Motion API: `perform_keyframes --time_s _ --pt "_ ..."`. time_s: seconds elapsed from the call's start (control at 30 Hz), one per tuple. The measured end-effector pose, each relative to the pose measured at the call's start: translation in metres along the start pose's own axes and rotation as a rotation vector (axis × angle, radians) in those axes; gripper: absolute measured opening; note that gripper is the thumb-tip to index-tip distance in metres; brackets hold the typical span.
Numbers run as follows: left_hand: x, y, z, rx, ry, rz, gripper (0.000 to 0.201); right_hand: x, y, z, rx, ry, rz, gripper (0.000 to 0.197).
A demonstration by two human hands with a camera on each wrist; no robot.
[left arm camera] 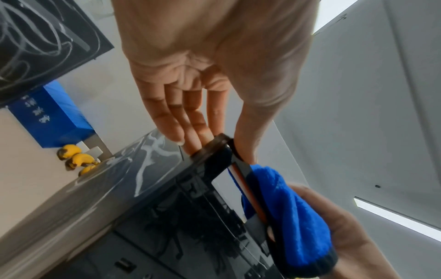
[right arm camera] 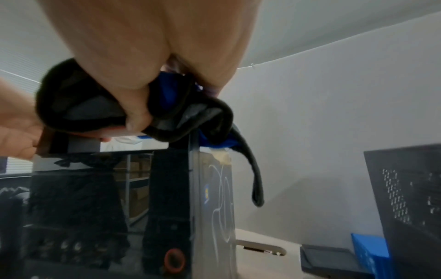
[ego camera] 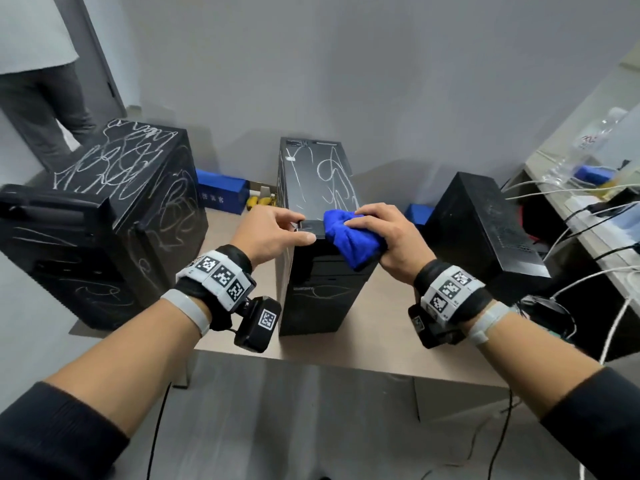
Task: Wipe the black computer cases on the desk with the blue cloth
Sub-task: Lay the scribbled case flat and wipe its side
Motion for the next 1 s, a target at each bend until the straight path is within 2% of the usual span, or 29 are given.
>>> perform_keyframes --time_s 0.07,0.2,0.27,0.4,0.57,0.73,0.8,1.0 --pt "-0.003 -0.001 -0.001 -0.044 -0.022 0.028 0.044 0.004 0.0 -0.008 0.027 -0.099 -0.017 0.058" --pt "-0.009 0.004 -0.007 -0.084 -0.013 0.063 0.043 0.013 0.003 -0.041 0.229 -0.357 0.049 0.058" --pt "-0.011 0.002 -0.009 -0.069 -0.004 0.037 0.043 0.024 0.008 -0.057 0.29 -0.385 0.07 0.057" --pt "-0.007 0.002 -0.007 -0.053 0.04 0.047 0.041 0.048 0.01 -0.07 0.424 -0.313 -0.008 0.055" --pt "-0.012 0.002 -0.004 0.003 0.065 0.046 0.041 0.056 0.023 -0.067 0.648 -0.212 -0.042 0.063" --pt "-0.013 0.003 -0.001 0.038 0.054 0.072 0.038 0.075 0.05 -0.047 0.831 -0.137 0.083 0.058" --pt "-0.012 0.002 -0.003 0.049 0.047 0.055 0.039 0.08 0.06 -0.038 0.84 -0.087 0.069 0.064" --pt "-0.01 -0.002 -0.001 0.051 0.027 0.061 0.038 0.093 0.083 -0.011 0.646 0.053 0.052 0.069"
Point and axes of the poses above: each hand's wrist, its own z-axis towards the middle knuckle, its own x-axis out of the palm, y = z × x, the point moved 8 cm from there along z, towards the middle knuckle, and after that the axes turned 12 degrees about y, right-handed, at the moved point
